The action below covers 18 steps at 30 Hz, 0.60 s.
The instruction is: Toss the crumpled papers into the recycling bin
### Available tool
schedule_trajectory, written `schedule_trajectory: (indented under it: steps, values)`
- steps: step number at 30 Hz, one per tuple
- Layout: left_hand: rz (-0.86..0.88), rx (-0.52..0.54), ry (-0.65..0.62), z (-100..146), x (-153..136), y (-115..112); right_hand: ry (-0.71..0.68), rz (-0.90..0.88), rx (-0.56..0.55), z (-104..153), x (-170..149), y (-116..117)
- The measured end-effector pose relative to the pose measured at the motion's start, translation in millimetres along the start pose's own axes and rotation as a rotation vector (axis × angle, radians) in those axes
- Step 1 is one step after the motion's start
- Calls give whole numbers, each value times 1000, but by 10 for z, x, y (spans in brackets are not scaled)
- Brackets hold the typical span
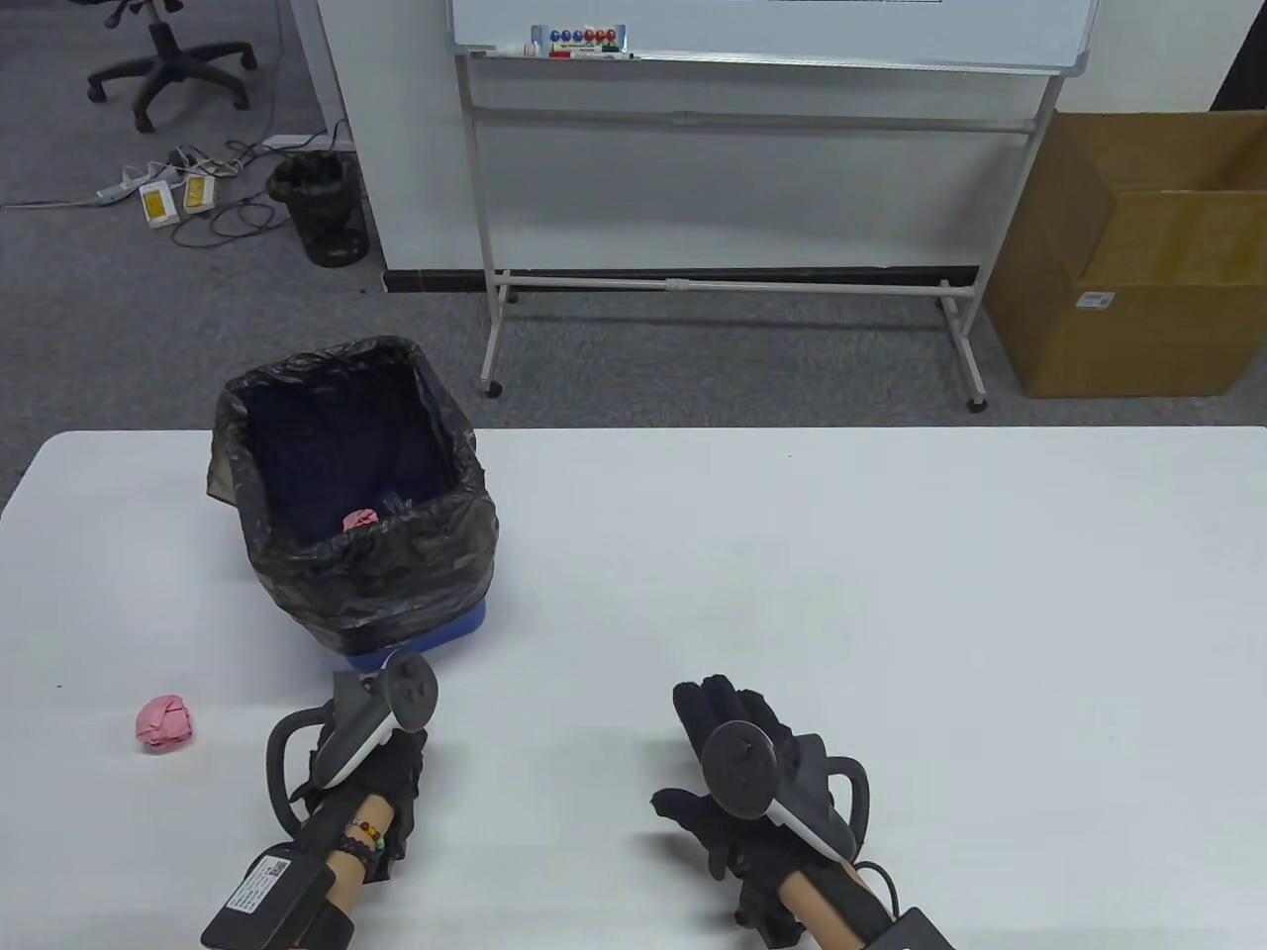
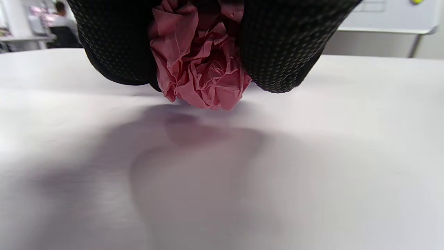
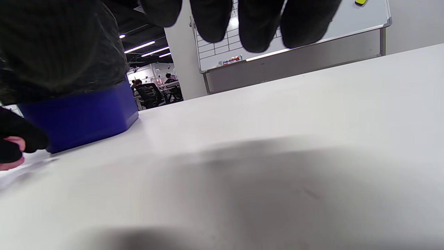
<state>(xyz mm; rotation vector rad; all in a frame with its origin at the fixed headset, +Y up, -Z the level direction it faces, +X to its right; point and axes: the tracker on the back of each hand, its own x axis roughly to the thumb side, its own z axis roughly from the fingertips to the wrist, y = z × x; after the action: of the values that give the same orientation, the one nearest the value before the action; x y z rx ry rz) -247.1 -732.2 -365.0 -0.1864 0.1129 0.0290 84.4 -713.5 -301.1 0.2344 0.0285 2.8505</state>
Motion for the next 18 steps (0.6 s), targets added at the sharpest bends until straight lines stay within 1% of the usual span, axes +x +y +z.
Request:
schedule_trajectory:
  steps: [6, 7, 9, 10, 12, 14, 16, 18]
  values:
    - [68, -42, -193, 60, 454, 192, 2, 0, 7, -4, -7, 5]
    - [84, -49, -201, 71, 507, 225, 3, -1, 8, -4, -8, 5]
    - [120, -61, -269, 88, 644, 329, 4, -2, 8, -6, -9, 3]
    - [129, -61, -281, 91, 671, 353, 4, -3, 7, -6, -9, 3]
    - [171, -61, -335, 96, 770, 473, 5, -4, 6, -9, -12, 2]
    - [191, -34, -366, 102, 852, 597, 7, -6, 7, -11, -14, 2]
    - [203, 49, -413, 116, 938, 777, 6, -7, 7, -14, -12, 0]
    - [262, 75, -451, 119, 1007, 928, 1, -8, 3, -13, -6, -7]
